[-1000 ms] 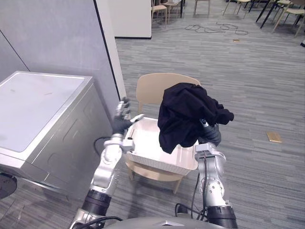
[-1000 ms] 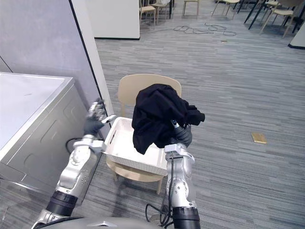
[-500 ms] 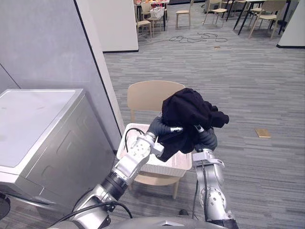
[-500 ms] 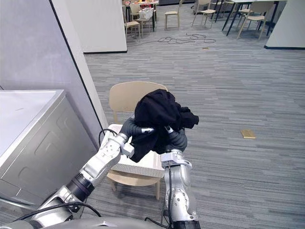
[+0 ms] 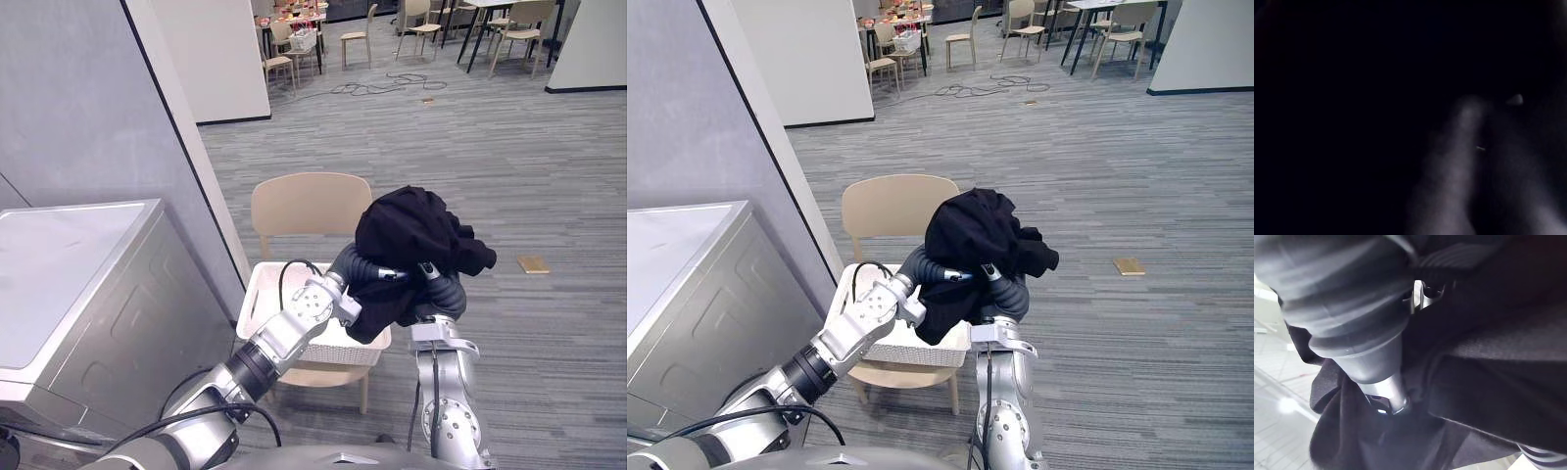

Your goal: Pick up the laundry basket with both hands and put the clothes into the washing machine.

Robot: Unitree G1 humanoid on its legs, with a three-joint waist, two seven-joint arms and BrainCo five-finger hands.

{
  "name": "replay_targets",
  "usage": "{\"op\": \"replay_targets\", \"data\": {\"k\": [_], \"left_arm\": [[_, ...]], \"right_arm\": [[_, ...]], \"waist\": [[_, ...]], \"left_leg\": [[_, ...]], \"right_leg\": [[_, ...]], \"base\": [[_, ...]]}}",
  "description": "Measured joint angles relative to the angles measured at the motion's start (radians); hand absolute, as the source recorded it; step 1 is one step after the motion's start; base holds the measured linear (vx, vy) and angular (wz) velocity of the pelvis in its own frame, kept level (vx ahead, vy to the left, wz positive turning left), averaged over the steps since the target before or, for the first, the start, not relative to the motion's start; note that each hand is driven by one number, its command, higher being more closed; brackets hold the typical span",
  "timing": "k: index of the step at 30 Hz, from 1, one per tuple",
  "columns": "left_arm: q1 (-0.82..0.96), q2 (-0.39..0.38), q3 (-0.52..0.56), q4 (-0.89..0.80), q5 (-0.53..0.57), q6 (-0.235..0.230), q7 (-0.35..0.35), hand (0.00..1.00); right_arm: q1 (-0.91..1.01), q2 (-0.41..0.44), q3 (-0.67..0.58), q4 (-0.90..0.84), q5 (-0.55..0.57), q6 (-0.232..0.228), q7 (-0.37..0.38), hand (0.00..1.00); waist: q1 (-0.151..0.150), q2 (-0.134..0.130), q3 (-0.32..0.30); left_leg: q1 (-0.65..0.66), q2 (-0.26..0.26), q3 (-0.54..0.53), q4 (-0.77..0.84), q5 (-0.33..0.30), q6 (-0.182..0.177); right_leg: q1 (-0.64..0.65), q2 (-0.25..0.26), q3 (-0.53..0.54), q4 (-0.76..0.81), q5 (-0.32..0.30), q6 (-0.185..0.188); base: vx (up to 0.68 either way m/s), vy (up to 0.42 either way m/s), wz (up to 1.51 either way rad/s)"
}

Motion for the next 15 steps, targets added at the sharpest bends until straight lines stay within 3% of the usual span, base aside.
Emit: {"op": "replay_targets", "data": {"k": [15], "left_arm": [[-0.004,-0.005,-0.049,-0.016,-0.076,-0.003,0.018,1.00]], "right_arm": [[0.034,-0.020,-0.003,-0.035,0.025,-0.031,-0.033,1.00]], "waist": [[-0.015,0.008,-0.005]], "left_leg": [[0.004,-0.009,0.003,0.004,-0.013,-0.003]], "right_leg": [[-0.001,-0.015,0.000,0.015,-0.010,0.008]], "base": [[0.00,0.000,0.00]]}}
